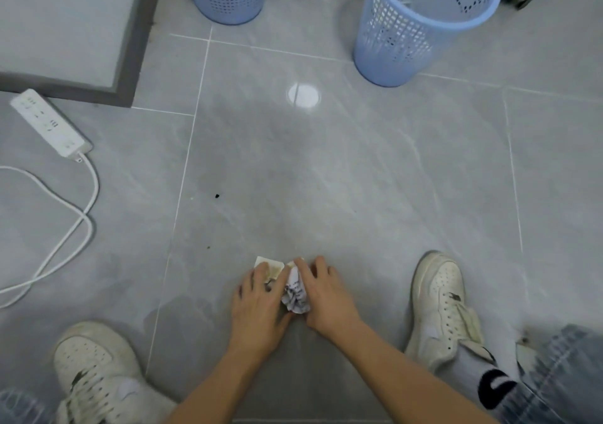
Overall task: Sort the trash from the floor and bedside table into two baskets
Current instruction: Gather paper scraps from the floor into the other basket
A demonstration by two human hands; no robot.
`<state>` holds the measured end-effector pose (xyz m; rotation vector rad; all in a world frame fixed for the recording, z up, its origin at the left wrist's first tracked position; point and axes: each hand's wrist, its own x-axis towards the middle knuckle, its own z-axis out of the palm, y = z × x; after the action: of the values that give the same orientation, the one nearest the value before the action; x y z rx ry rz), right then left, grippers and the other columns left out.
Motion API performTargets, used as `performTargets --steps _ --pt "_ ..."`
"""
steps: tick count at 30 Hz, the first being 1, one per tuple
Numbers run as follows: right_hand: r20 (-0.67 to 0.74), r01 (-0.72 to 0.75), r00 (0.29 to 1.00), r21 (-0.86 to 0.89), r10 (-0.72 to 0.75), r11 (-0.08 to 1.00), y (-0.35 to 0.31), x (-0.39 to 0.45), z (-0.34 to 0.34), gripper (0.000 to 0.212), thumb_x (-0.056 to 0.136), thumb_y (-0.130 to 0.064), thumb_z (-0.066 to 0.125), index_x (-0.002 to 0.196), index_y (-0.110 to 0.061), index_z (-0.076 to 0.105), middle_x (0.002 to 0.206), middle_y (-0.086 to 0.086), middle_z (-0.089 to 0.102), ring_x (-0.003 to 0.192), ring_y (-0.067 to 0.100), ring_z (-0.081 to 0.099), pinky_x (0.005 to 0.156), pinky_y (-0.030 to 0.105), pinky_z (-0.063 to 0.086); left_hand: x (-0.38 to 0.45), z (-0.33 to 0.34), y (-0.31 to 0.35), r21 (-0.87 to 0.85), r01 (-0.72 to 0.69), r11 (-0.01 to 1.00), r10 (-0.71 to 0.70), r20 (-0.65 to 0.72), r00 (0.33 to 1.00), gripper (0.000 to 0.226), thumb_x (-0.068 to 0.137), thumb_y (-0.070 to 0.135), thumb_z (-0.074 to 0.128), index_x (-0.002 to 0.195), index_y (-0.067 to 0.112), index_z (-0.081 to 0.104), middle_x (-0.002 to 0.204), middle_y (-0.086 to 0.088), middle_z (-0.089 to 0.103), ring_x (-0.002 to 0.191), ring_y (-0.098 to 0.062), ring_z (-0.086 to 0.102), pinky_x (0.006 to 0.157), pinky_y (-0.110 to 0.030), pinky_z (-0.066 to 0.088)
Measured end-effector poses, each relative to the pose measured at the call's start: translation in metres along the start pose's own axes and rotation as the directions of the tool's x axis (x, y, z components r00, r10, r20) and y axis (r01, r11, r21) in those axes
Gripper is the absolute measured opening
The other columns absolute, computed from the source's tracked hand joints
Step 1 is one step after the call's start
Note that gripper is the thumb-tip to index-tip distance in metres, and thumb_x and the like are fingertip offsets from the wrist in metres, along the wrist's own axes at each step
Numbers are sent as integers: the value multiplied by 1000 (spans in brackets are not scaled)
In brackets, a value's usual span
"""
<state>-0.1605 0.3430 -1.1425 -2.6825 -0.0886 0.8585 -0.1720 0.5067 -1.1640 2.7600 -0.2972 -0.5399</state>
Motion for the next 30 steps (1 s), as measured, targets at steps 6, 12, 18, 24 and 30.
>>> performTargets --steps 6,12,18,24,30 --pt "-69 33 997 44 -30 998 11 30 -11 54 80 -25 73 129 -17 51 133 6 45 121 29 46 81 42 53 36 -8 2 -96 -130 987 128 -34 991 72 79 40 76 146 27 52 127 -4 51 109 -26 49 82 -36 55" --pt "-89 86 993 63 -80 994 19 51 -16 29 86 -30 70 110 -17 61 119 3 49 110 27 49 72 41 48 59 -15 -4 -157 -163 974 164 -4 986 47 74 20 79 115 26 59 109 1 52 97 -22 51 62 -29 47" --pt "-123 48 992 112 -34 993 25 51 -26 14 84 -23 70 94 -17 62 102 2 61 101 24 56 68 30 33 74 -24 -14 -66 -228 972 229 12 973 47 57 4 83 88 24 54 94 4 52 85 -19 56 47 -24 30" --pt "-120 -3 992 186 25 983 40 47 -38 23 76 -22 68 74 -23 45 77 -8 47 73 18 43 52 18 21 75 -22 -12 -15 -248 969 246 -72 967 39 54 -3 82 85 14 64 90 -2 58 83 -23 59 49 -28 37" --pt "-104 -107 984 308 146 945 56 46 -43 19 72 -21 69 72 -16 50 69 2 57 64 22 51 56 34 41 76 -26 -11 -106 -217 970 201 -147 969 29 64 6 89 80 14 66 80 -1 61 81 -24 58 56 -31 50"
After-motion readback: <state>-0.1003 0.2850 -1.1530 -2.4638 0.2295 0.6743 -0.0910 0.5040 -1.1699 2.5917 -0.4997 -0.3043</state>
